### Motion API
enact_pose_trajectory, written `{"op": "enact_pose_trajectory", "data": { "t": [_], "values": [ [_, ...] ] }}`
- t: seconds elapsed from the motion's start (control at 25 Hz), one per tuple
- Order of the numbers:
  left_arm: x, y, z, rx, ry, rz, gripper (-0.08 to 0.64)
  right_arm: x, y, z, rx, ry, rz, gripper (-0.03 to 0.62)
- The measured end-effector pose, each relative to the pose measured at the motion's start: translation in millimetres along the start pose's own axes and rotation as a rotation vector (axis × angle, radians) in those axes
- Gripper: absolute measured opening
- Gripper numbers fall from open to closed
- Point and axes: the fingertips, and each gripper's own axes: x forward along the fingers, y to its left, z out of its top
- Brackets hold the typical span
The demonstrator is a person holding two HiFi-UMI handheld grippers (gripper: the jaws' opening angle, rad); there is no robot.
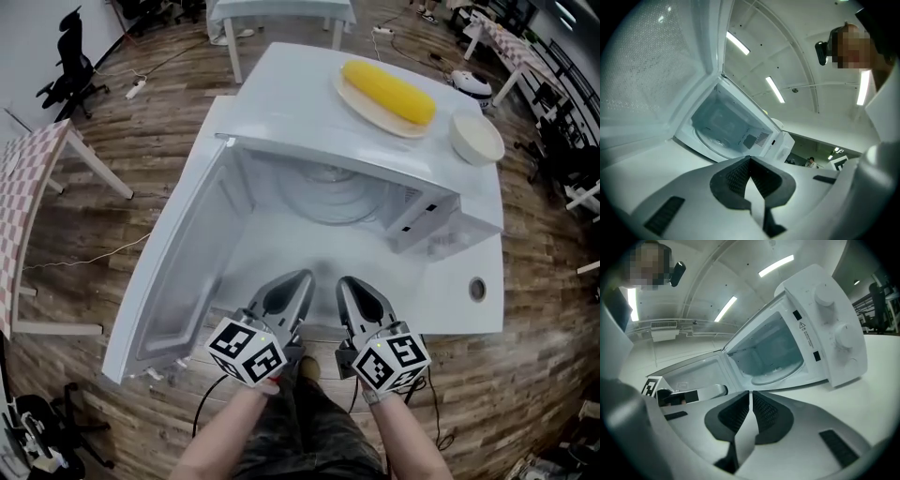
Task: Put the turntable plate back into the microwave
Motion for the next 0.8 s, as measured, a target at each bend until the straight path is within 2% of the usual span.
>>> {"op": "enact_pose_trajectory", "data": {
  "t": [0.44, 0.64, 0.8],
  "values": [
    [-14, -30, -5, 0.061, 0.059, -0.008, 0.012, -30, 28, 25, -0.089, -0.041, 0.029, 0.038],
    [-24, -44, -3, 0.097, 0.088, -0.021, 0.012, -44, 40, 32, -0.084, -0.058, 0.045, 0.038],
    [-37, -57, -2, 0.059, 0.089, -0.025, 0.012, -59, 51, 33, -0.112, -0.038, 0.074, 0.038]
  ]
}}
